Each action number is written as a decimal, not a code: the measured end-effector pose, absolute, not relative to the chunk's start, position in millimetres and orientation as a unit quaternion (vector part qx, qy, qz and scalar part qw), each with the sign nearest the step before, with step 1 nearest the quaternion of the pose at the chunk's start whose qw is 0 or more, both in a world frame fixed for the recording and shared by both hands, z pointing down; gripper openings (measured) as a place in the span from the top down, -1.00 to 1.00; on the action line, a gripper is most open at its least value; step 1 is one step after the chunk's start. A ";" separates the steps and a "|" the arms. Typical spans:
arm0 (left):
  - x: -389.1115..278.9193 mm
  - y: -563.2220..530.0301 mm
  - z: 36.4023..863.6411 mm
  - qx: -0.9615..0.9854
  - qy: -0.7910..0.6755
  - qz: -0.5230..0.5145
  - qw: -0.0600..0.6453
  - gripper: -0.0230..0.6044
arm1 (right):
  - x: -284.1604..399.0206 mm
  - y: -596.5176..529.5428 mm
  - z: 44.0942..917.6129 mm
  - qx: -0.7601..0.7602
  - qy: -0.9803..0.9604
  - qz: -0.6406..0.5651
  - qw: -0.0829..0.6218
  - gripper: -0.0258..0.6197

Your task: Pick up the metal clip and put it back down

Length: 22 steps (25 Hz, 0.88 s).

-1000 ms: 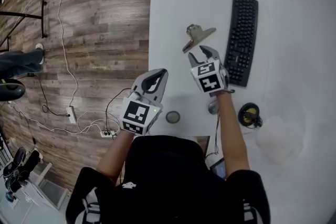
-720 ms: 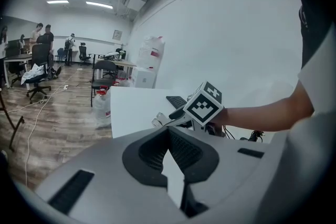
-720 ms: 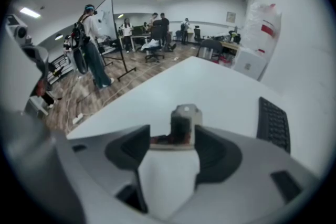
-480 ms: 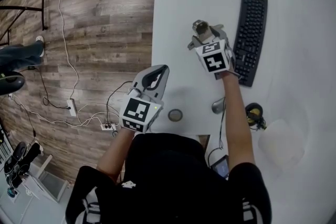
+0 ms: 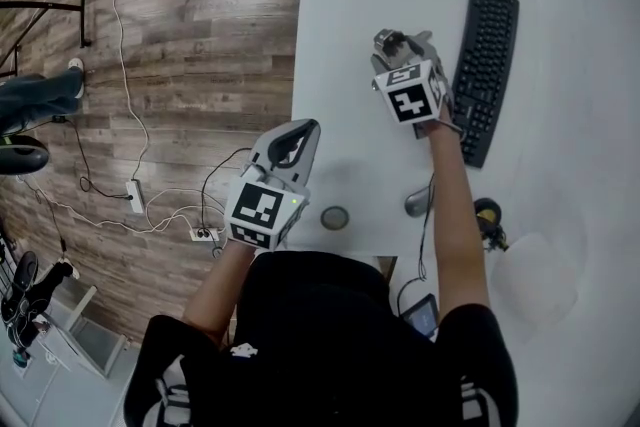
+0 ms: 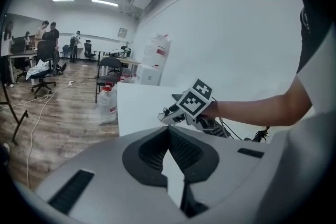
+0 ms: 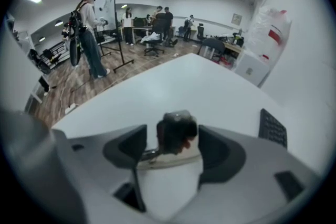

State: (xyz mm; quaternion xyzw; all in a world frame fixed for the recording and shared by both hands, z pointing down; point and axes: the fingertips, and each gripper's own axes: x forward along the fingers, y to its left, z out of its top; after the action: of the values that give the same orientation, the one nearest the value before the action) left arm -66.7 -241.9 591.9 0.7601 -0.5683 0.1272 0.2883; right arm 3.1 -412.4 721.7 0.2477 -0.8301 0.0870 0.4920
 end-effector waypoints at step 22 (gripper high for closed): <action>-68.0 -238.5 597.1 0.756 -0.571 0.127 0.293 0.85 | 3.2 -418.6 737.7 0.209 -0.822 0.053 0.528 0.03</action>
State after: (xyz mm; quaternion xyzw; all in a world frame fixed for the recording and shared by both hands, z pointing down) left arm -68.0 -238.5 597.1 0.7564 -0.5710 0.1271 0.2926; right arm 3.2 -418.6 737.7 0.2092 -0.8217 0.0532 0.5275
